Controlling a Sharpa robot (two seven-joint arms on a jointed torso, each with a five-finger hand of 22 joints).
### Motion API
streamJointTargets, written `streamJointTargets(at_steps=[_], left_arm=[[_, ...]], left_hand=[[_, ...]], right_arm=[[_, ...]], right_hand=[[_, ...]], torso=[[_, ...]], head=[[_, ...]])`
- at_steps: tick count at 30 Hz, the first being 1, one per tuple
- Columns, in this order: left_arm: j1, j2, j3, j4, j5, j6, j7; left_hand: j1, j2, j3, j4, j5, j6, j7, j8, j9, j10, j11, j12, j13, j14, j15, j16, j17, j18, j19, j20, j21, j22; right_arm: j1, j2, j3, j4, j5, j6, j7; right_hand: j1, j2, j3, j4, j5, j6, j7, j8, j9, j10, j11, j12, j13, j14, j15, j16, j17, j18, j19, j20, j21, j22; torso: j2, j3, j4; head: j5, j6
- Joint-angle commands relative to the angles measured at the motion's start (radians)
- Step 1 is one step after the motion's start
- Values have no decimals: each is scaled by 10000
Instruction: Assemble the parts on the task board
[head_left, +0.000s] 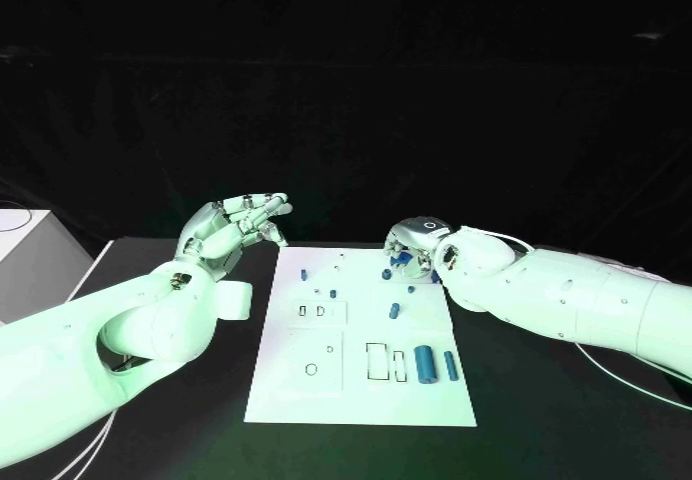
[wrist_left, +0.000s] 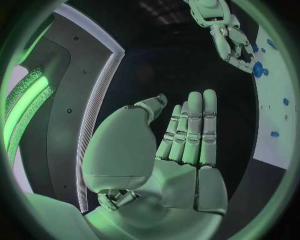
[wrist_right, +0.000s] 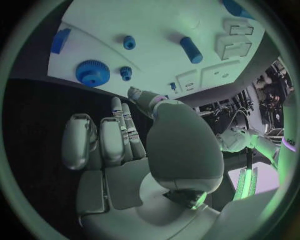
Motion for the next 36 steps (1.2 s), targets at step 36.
streamJointTargets(at_steps=[36], left_arm=[[12,-124,87,137,-100,77,-163]], left_hand=[[-97,-1,70,4,15,-49,78,13,-4,10,64,-58,10,-122,40,136,-2,119,-181,5,243,150]], right_arm=[[-223,524,-12,-742,-55,394,168]], right_hand=[[-25,-26,-107,77,234,-9,-9,24,74,-11,13,4,30,345,-44,171,59,-118,66,-20,129,115]], torso=[[207,10,50]], head=[[57,-3]])
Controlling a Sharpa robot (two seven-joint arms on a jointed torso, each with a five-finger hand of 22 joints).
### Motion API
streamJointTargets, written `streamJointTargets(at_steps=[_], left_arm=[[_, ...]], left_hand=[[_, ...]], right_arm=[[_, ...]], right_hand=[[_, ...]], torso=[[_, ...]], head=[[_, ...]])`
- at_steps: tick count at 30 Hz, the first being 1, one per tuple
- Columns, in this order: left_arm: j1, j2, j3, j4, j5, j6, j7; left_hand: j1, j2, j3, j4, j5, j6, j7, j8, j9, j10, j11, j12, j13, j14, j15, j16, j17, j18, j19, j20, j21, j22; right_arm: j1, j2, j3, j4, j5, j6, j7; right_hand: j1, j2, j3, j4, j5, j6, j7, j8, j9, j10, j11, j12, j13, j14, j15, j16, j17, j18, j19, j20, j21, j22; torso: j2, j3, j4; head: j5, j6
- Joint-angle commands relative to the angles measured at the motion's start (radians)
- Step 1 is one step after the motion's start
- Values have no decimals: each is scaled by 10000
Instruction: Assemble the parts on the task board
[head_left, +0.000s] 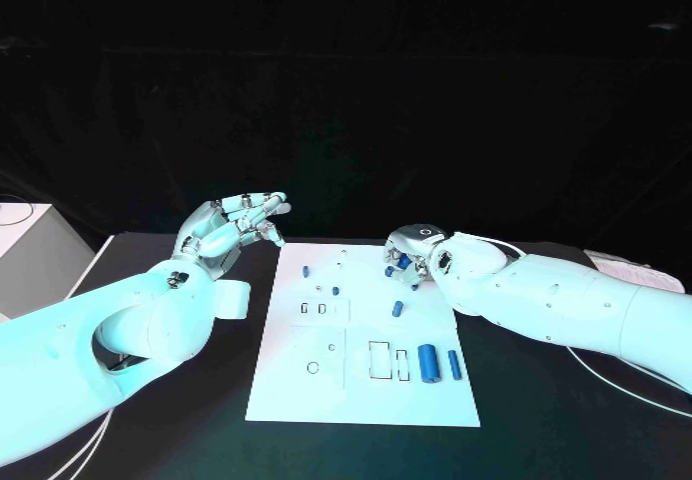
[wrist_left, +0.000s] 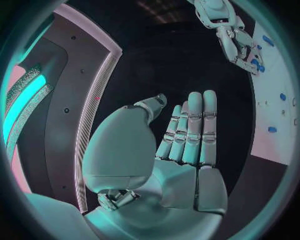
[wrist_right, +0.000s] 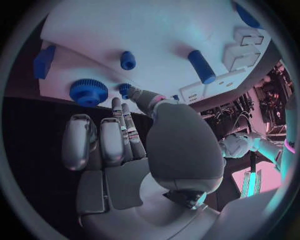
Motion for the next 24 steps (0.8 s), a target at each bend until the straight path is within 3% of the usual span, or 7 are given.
streamJointTargets(at_steps=[1,16,24], left_arm=[[8,-3,13,55,-49,70,-16],[9,-15,16,158,-22,18,-98],[9,-26,18,156,-18,-5,-96]], left_hand=[[-98,-2,71,4,16,-12,41,13,0,12,64,-58,13,-84,1,40,1,119,-53,21,57,8],[-111,-2,69,11,14,-15,47,14,0,10,68,-57,15,-103,8,45,-4,118,-78,27,86,29],[-117,-5,68,14,14,-21,49,12,0,5,72,-58,15,-121,13,44,-9,119,-96,31,101,40]], right_arm=[[-4,90,-1,-104,-28,127,115],[-18,363,-26,-420,23,293,127],[-40,366,-34,-394,-16,391,35]], right_hand=[[-22,51,-24,49,59,-9,-9,24,11,-12,13,3,12,345,-43,62,1,-118,67,-21,42,18],[25,92,8,43,91,-16,-19,28,25,-3,5,-1,12,342,-49,104,21,-124,80,-22,73,65],[109,232,96,45,97,350,18,266,181,325,-18,67,56,325,-62,235,46,-162,151,-30,233,302]], torso=[[13,4,-8],[52,4,-4],[56,3,1]], head=[[32,-14],[31,-54],[62,-94]])
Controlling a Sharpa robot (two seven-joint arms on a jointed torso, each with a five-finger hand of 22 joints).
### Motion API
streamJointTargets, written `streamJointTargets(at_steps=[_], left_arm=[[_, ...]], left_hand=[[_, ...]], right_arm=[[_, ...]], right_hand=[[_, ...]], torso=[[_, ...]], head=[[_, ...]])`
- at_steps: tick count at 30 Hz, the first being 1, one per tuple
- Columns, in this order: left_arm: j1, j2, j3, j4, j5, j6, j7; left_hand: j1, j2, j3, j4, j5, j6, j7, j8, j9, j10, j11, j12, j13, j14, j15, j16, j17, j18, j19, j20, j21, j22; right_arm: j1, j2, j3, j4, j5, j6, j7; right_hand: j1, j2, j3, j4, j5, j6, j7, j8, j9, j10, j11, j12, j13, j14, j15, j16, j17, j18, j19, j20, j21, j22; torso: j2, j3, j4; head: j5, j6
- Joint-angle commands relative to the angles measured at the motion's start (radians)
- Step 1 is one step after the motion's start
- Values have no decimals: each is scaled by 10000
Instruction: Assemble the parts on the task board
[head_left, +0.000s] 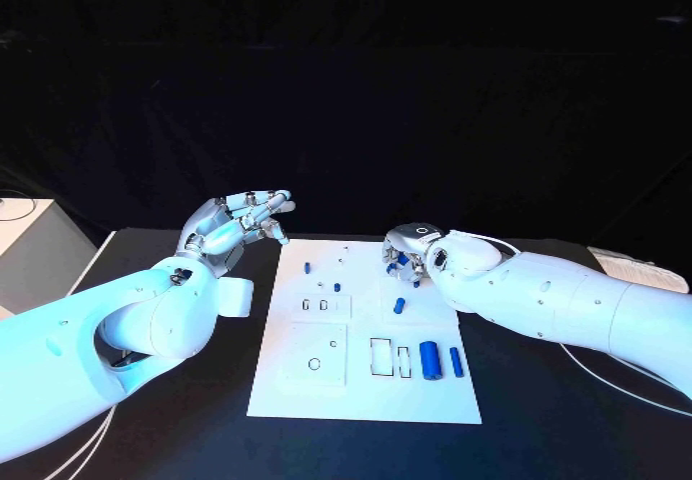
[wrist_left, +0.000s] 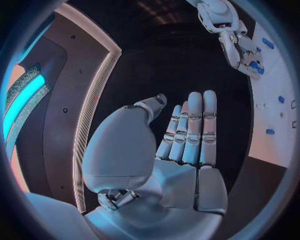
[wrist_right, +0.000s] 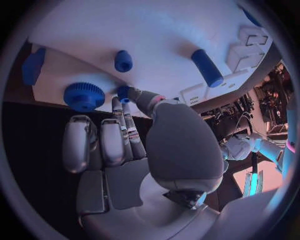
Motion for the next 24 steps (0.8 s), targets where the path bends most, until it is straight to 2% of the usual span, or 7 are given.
streamJointTargets(at_steps=[1,9,12,15,24], left_arm=[[8,-5,11,29,-20,16,42],[9,-17,12,22,-10,19,38],[9,-22,12,20,-9,18,37],[9,-25,13,10,-8,16,35],[9,-39,13,-18,-5,-25,32]], left_hand=[[-118,-5,68,14,14,-22,50,12,1,6,72,-58,16,-49,12,45,-8,119,-62,-5,60,12],[-121,-4,69,16,14,-21,50,13,2,6,73,-57,17,-63,15,43,-12,119,-75,-2,69,19],[-121,-4,69,16,14,-21,50,13,2,6,73,-57,17,-63,15,43,-12,119,-75,-2,69,19],[-121,-4,69,16,14,-21,50,13,2,6,73,-57,17,-63,15,43,-12,119,-75,-2,69,19],[-121,-4,69,16,14,-21,50,13,2,6,73,-57,17,-63,15,43,-12,119,-75,-2,69,19]], right_arm=[[-7,-6,-5,22,-79,257,-27],[-9,-72,-7,90,-216,79,-141],[-10,-97,-7,144,-276,-295,-171],[-10,-127,-6,218,-315,-715,-200],[-2,-226,0,508,-347,-1805,-437]], right_hand=[[-8,116,62,-1,40,108,-17,90,36,134,-9,69,15,301,-41,48,5,-166,80,-28,64,60],[72,186,133,-47,39,221,-53,175,109,279,-49,78,30,292,-71,94,2,-181,108,-47,129,159],[440,431,387,-292,-73,424,-118,326,236,558,-133,134,76,280,-146,143,-6,-200,146,-107,219,293],[697,623,547,-547,-6,634,-185,501,394,923,-232,251,180,271,-227,178,-21,-223,184,-182,321,441],[663,764,611,-726,110,813,-271,740,652,1261,-338,318,360,270,-312,244,-23,-269,256,-268,497,701]], torso=[[9,-7,8],[13,0,-2],[16,1,-3],[24,5,-6],[29,-10,-3]], head=[[-1,-35],[26,-55],[34,-53],[38,-44],[36,-35]])
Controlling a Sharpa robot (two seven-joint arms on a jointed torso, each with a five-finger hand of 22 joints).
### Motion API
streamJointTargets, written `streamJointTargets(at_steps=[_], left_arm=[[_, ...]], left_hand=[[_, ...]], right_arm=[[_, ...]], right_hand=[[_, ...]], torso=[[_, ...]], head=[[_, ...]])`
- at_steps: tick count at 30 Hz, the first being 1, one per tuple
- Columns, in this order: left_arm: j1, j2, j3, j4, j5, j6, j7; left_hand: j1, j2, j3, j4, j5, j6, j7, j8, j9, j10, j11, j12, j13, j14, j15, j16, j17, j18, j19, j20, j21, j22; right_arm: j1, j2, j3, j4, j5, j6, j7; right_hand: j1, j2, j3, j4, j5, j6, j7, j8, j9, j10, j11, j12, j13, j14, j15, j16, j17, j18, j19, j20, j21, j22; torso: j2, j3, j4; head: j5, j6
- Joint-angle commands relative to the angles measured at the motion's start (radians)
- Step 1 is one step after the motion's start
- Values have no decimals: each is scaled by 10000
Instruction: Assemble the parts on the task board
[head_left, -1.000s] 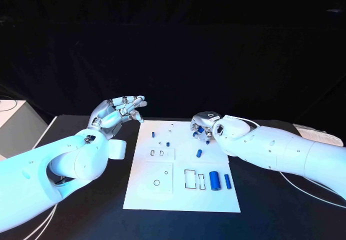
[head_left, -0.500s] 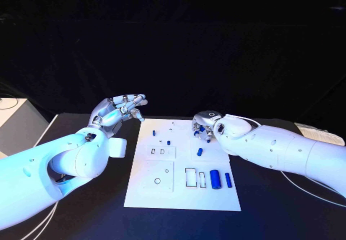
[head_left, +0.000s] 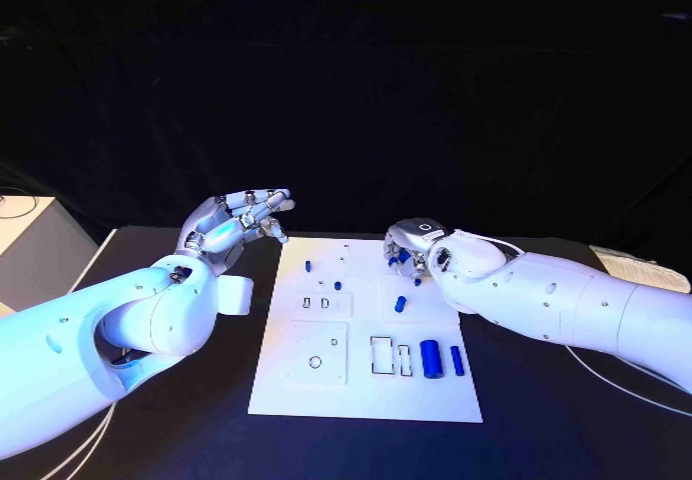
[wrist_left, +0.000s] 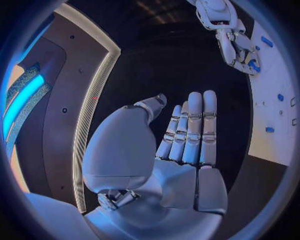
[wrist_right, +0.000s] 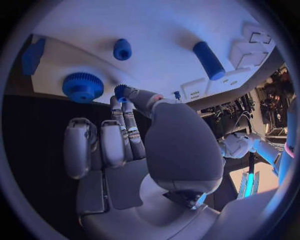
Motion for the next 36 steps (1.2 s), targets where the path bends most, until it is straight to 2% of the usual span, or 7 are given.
streamJointTargets(at_steps=[1,8,14,16,26,30,36], left_arm=[[8,-4,10,10,-7,-55,56],[8,-31,10,24,7,-219,74],[8,-52,11,48,17,-260,86],[8,-52,11,55,18,-259,85],[8,-28,15,79,21,-240,85],[9,-13,18,90,21,-227,81],[10,20,26,93,21,-197,78]], left_hand=[[-121,-4,69,16,14,-22,50,13,3,6,73,-57,10,-64,14,43,-11,119,-76,-2,32,10],[-118,1,76,13,14,-62,62,-2,-3,-47,87,-77,4,-100,26,65,-25,121,-146,13,98,58],[-108,9,84,8,14,-69,62,-4,-4,-56,88,-80,3,-103,27,71,-28,122,-156,15,110,66],[-108,9,84,8,14,-69,62,-4,-4,-56,88,-80,3,-103,27,71,-28,122,-156,15,110,66],[-108,9,84,8,14,-69,62,-4,-4,-56,88,-80,3,-103,27,71,-28,122,-156,15,110,66],[-93,15,95,-3,14,-78,61,-7,-4,-67,89,-82,2,-107,28,80,-31,124,-172,19,131,80],[-91,15,96,-5,14,-79,62,-7,-4,-68,89,-82,3,-108,28,82,-31,124,-176,19,135,83]], right_arm=[[11,-26,6,118,-194,-924,-222],[73,14,15,256,-127,-1410,-188],[123,312,18,83,-49,-1572,-143],[135,469,18,-67,-22,-1619,-127],[136,1311,19,-1030,195,-2026,-58],[106,1622,19,-1373,272,-2068,-4],[-6,1992,21,-1753,366,-2085,55]], right_hand=[[274,378,25,-113,46,82,-36,69,42,587,-505,178,346,224,-85,77,8,-118,37,-45,53,54],[280,383,50,-158,50,99,-47,104,85,631,-519,182,375,229,-98,96,23,-137,76,-58,117,148],[275,369,60,-192,50,110,-51,128,115,655,-524,180,395,229,-106,102,14,-144,89,-67,143,186],[275,369,60,-192,50,110,-51,128,115,655,-524,180,395,229,-106,102,14,-144,89,-67,143,186],[272,358,72,-215,61,104,-52,137,133,656,-524,168,404,230,-108,106,9,-162,127,-71,201,271],[272,358,72,-215,61,104,-52,137,133,656,-524,168,404,230,-108,106,9,-162,127,-71,201,271],[260,349,82,-231,72,89,-45,140,149,647,-518,151,411,232,-107,115,13,-162,124,-74,202,272]], torso=[[8,-9,-3],[-6,-24,2],[7,-28,10],[20,-17,11],[48,-41,50],[55,-35,55],[87,-75,103]], head=[[9,10],[34,54],[76,92],[70,117],[35,184],[45,177],[10,202]])
